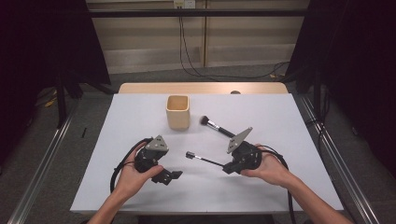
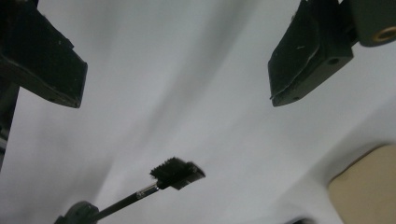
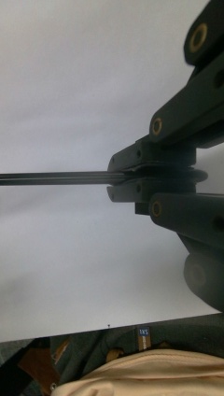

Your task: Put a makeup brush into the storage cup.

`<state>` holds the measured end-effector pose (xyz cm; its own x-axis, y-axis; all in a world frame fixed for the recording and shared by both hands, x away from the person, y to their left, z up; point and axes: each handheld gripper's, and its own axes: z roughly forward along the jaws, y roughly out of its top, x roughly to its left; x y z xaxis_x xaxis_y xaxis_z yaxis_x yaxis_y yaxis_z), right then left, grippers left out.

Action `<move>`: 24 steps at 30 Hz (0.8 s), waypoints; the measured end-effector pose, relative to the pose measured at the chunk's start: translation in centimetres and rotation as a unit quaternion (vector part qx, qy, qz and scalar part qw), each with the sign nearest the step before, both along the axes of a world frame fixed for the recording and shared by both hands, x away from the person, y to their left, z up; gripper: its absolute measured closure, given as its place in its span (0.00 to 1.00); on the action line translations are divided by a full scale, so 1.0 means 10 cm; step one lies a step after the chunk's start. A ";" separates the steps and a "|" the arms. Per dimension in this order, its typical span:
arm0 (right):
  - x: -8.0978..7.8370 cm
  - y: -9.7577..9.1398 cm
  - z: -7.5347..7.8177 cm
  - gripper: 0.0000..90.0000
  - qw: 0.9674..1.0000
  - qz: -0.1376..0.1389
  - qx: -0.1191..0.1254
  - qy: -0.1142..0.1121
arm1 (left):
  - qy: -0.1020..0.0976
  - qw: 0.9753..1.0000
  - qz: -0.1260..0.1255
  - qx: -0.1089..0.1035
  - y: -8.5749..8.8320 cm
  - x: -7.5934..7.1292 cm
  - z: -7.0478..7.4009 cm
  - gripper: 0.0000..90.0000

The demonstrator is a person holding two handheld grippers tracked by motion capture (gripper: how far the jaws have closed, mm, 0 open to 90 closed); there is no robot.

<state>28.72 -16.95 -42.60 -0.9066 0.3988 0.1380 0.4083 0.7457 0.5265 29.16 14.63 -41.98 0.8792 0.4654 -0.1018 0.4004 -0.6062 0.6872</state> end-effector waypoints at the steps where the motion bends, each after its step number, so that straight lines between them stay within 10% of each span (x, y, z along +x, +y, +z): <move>1: -0.01 -0.03 -0.02 0.96 1.000 -0.004 0.004 0.001 | 0.000 1.000 0.000 0.000 0.00 0.00 -0.01 0.05; 24: -0.09 -0.15 -0.24 0.95 0.988 -0.071 0.135 -0.036 | -0.020 0.999 0.022 -0.020 0.06 -0.06 -0.08 0.05</move>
